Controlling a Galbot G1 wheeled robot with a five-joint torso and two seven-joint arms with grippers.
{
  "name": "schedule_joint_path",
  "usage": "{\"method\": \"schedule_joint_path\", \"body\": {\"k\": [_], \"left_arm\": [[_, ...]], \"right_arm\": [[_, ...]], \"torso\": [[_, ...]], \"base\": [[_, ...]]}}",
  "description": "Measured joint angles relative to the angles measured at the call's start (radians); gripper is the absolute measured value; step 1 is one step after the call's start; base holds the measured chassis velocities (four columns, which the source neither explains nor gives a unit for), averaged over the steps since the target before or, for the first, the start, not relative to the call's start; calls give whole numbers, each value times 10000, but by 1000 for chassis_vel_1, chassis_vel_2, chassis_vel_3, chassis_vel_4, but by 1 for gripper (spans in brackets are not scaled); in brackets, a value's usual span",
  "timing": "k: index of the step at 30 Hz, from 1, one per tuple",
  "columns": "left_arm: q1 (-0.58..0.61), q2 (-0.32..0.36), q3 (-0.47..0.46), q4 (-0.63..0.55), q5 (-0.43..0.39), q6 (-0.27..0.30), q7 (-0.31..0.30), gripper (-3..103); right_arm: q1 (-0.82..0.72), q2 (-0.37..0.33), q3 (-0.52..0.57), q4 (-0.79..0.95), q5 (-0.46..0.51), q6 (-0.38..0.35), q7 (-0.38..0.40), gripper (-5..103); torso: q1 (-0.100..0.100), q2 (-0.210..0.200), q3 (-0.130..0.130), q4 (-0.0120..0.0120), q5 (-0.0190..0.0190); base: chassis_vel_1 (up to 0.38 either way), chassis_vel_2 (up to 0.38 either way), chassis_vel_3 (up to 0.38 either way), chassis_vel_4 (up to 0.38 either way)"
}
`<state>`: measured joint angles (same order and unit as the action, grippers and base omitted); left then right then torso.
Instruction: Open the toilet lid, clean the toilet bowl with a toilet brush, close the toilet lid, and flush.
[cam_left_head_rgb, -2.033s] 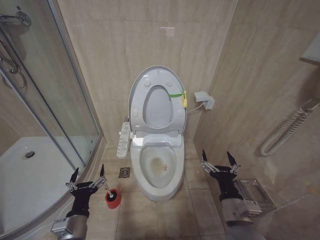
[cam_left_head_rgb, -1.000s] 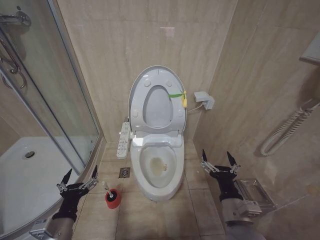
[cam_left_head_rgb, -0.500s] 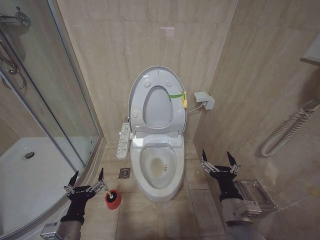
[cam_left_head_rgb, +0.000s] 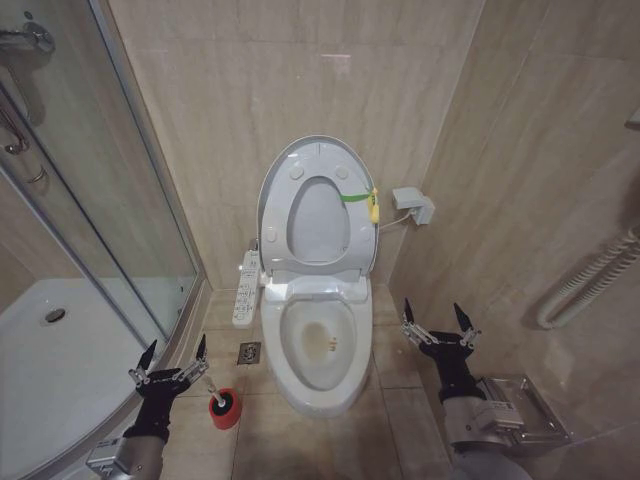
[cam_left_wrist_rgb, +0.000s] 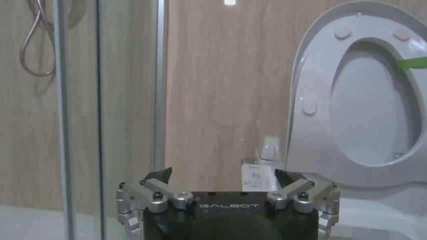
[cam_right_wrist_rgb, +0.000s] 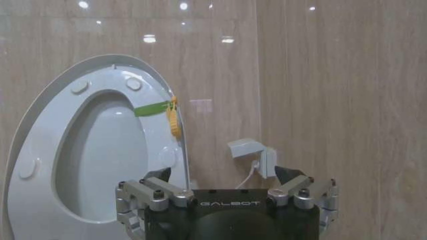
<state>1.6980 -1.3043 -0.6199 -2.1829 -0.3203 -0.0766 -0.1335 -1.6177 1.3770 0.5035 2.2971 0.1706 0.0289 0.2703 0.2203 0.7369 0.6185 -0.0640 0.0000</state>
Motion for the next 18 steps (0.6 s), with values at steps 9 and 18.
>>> {"method": "schedule_joint_path", "body": {"k": [9,18], "left_arm": [[-168,4,95,92,-3,110,26,100],[-518,-34,354,1365,329,-214,-194,100]], "right_arm": [[2,0,0,0,0,0,0,100],[1,0,0,1,0,0,0,100]], "torso": [[7,-1,2,1,0],[1,0,0,2,0]], "base": [[-63,53,57,-64],[-15,16,16,-12]]}}
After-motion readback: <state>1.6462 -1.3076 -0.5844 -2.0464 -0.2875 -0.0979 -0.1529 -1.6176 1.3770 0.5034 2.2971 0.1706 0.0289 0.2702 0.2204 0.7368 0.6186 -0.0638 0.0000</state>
